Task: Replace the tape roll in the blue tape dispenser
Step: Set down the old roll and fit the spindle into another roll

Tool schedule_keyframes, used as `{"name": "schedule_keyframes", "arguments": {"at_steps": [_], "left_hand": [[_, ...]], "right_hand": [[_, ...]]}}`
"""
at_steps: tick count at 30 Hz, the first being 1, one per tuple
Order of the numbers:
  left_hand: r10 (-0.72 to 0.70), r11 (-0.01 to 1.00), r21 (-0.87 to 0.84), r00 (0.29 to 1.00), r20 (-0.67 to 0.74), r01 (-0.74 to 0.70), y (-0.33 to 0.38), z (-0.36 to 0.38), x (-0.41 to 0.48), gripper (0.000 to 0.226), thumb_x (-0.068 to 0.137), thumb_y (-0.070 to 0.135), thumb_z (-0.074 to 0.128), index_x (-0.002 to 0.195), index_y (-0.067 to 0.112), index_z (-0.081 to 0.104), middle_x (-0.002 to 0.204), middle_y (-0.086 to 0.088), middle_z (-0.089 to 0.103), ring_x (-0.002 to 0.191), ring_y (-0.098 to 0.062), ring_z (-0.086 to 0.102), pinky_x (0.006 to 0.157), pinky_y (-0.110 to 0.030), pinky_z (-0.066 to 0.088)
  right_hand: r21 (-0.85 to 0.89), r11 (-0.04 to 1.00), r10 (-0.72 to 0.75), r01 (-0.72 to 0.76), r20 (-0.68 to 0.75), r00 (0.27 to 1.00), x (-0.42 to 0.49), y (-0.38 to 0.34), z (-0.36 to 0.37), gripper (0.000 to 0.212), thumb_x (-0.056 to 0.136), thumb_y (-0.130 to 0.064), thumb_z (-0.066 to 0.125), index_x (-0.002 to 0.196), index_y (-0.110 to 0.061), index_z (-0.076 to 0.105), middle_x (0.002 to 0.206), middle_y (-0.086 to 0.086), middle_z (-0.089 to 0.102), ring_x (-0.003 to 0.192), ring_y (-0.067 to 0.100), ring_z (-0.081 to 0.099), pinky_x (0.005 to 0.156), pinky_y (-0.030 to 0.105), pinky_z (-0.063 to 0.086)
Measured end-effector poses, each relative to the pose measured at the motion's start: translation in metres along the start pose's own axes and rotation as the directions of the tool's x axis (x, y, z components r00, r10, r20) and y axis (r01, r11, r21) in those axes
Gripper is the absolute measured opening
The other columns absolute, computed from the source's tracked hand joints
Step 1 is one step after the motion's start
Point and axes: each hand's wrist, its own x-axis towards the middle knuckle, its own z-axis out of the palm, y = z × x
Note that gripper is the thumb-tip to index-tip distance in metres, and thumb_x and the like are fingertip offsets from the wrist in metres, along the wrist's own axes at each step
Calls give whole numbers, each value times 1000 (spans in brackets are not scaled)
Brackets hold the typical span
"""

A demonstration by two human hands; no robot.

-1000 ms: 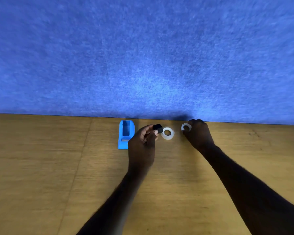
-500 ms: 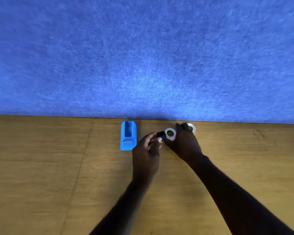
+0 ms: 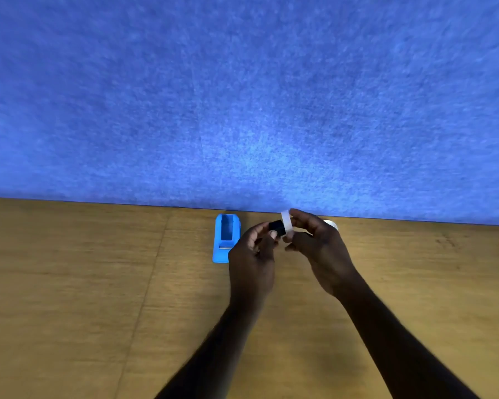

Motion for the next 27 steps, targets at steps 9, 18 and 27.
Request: {"name": "schedule_keyframes", "arguments": {"at_steps": [9,18,27], "left_hand": [[49,999,-15,999,21,-48,15,-9,4,29,93,23,56,114,9,69,102,-2,75,94,-15,72,85,-40,58],[110,993,49,993,37,-112,19,-18,6,20,97,10,59,114,7,69,102,-1,75,94,-7,69,79,-15,51],[156,983,85,986,53,-160,17,-22,8,21,95,2,59,114,3,68,97,11,69,90,15,61,74,-1,42]], "right_hand": [[25,999,-46,44,87,995,-6,-22,10,34,85,-4,66,117,-15,68,105,8,75,88,18,70,78,30,55],[51,998,-29,20,168,985,-7,-24,12,30,85,2,66,114,-4,67,105,19,72,89,21,68,81,32,55],[115,993,-35,7,245,969,-5,-17,17,31,83,-13,72,113,-16,71,112,8,72,102,23,67,88,33,56]]}}
